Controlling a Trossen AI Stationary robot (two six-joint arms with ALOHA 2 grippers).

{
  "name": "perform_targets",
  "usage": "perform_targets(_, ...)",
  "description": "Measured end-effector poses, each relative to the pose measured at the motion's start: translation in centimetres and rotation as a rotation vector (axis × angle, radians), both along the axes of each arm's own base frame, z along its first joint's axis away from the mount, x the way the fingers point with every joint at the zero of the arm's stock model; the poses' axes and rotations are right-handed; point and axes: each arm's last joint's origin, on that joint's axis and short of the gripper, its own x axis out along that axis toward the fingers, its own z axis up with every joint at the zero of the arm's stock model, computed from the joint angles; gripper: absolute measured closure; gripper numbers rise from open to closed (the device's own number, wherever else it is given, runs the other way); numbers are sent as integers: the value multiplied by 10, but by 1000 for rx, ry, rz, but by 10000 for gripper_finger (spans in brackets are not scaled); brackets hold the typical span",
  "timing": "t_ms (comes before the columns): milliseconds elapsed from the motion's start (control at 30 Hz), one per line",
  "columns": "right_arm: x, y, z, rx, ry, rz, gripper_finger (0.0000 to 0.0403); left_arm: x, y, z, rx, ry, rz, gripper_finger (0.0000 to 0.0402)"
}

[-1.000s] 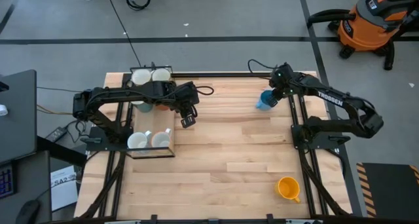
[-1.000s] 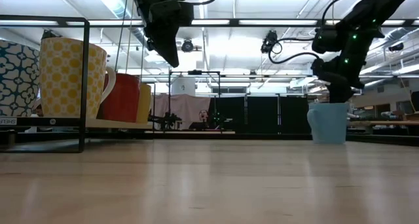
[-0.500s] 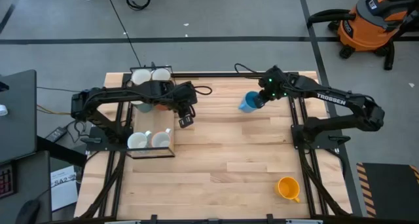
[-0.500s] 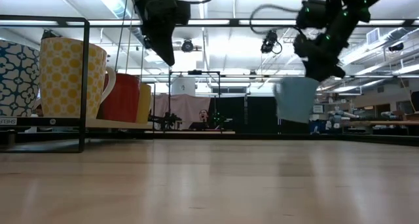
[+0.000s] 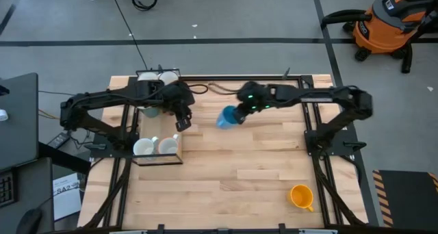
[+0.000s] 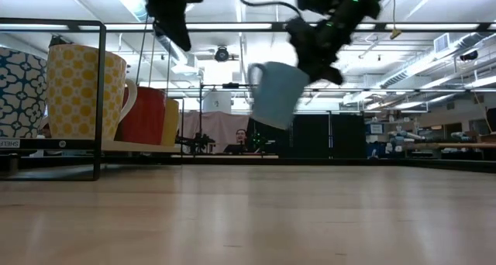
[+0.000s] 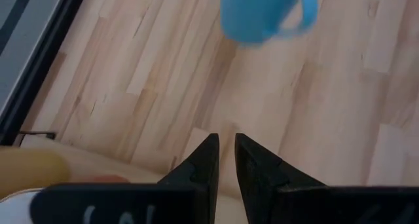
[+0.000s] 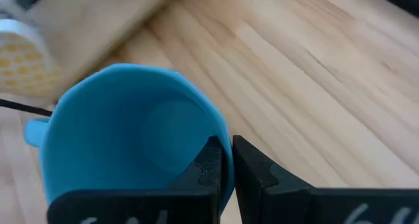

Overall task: Place coffee mugs
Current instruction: Move the blue mug to the center of the table

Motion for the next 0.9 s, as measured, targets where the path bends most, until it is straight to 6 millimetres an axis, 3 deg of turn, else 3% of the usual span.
perform_targets(200, 62, 14, -4, -65, 30, 156, 373, -12, -2, 9, 4, -19, 0, 345)
perform_targets(400, 104, 20, -21, -95, 59, 232, 374, -23, -4, 9, -12, 48, 6, 345)
perform_targets(600, 120, 20, -42, -84, 105, 242, 373, -29, -6, 6, -38, 107, 29, 345)
perform_targets(900, 120, 20, -56, -66, 176, 246, 363, -29, -6, 6, -39, 112, 30, 345)
